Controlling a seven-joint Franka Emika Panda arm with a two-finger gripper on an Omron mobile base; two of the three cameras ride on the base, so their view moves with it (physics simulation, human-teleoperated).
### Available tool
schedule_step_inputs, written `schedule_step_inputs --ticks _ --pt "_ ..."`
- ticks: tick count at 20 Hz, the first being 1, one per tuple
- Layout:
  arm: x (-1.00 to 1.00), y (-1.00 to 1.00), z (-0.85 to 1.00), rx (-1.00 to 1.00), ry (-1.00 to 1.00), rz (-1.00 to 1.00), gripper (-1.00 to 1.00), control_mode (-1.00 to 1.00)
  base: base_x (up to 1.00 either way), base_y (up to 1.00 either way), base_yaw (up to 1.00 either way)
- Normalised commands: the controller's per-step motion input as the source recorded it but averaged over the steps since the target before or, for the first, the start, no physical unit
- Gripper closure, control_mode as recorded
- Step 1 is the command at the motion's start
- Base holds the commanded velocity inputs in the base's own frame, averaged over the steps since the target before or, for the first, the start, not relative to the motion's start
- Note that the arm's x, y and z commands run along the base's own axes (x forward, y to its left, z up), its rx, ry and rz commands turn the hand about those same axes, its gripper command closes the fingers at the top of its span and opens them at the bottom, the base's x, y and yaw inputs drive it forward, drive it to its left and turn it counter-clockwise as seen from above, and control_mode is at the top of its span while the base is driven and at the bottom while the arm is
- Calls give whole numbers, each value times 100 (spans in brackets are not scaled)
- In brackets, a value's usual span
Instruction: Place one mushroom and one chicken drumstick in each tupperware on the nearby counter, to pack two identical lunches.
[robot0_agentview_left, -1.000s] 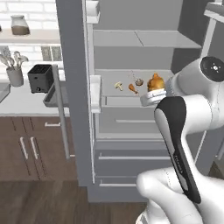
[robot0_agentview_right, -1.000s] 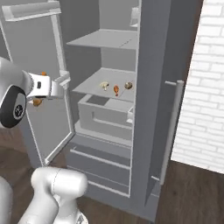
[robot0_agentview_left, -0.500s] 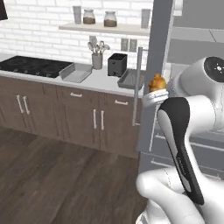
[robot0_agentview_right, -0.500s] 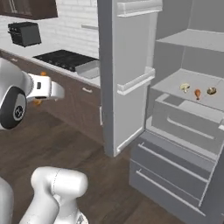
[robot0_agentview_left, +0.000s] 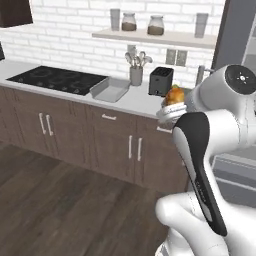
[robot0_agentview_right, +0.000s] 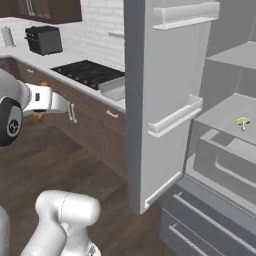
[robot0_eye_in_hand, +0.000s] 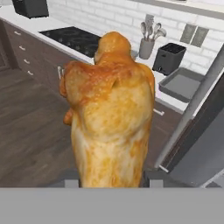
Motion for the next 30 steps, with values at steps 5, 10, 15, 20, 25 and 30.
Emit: schedule_step_inputs --ticks 5,10,15,20,25,30 --pt "0 0 0 0 0 0 100 100 100 16 0" --pt "0 0 0 0 0 0 100 100 100 99 -3" --pt "0 0 0 0 0 0 100 100 100 95 -28" --pt "0 0 0 0 0 0 100 100 96 56 -62" --pt "0 0 0 0 0 0 100 100 84 51 -63" --pt "0 0 0 0 0 0 100 100 78 30 -52"
